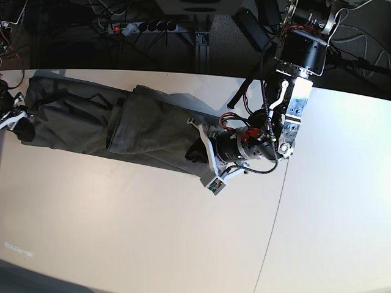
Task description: Fold the T-shirt properly
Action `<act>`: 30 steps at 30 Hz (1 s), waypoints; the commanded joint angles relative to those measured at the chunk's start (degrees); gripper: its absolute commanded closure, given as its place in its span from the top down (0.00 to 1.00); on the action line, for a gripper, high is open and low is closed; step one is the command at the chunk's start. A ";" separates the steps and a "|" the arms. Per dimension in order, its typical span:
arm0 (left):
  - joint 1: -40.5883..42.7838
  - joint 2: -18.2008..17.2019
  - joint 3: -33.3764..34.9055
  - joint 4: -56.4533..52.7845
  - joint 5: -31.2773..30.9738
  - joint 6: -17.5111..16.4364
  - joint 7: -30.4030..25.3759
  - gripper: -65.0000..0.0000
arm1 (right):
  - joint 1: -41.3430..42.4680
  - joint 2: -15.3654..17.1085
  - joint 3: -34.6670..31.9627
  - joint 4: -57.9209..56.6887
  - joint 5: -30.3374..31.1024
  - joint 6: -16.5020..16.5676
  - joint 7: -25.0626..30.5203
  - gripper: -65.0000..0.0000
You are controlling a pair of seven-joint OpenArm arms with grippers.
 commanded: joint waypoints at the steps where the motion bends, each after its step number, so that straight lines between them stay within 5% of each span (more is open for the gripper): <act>1: -1.07 0.13 -0.13 0.92 -0.96 0.04 -1.05 0.05 | 0.07 1.79 2.43 0.63 0.11 4.42 0.48 0.00; 7: -1.07 0.13 -0.13 0.92 -1.01 0.07 -1.09 0.05 | -3.06 6.19 6.82 -4.17 -3.15 4.37 3.67 0.06; 10: -1.07 0.15 -0.13 0.92 -1.01 0.04 -1.25 0.05 | -3.26 7.63 6.43 -8.63 -2.56 4.35 3.65 0.63; 11: -1.07 0.13 -0.13 0.92 -1.01 0.04 -1.36 0.05 | -3.23 7.96 5.88 -10.16 -1.60 4.35 3.56 0.69; 30: -1.09 0.15 -0.13 0.92 -1.01 0.04 -1.79 0.05 | -3.21 6.14 -3.15 -15.32 11.06 4.46 -1.05 0.69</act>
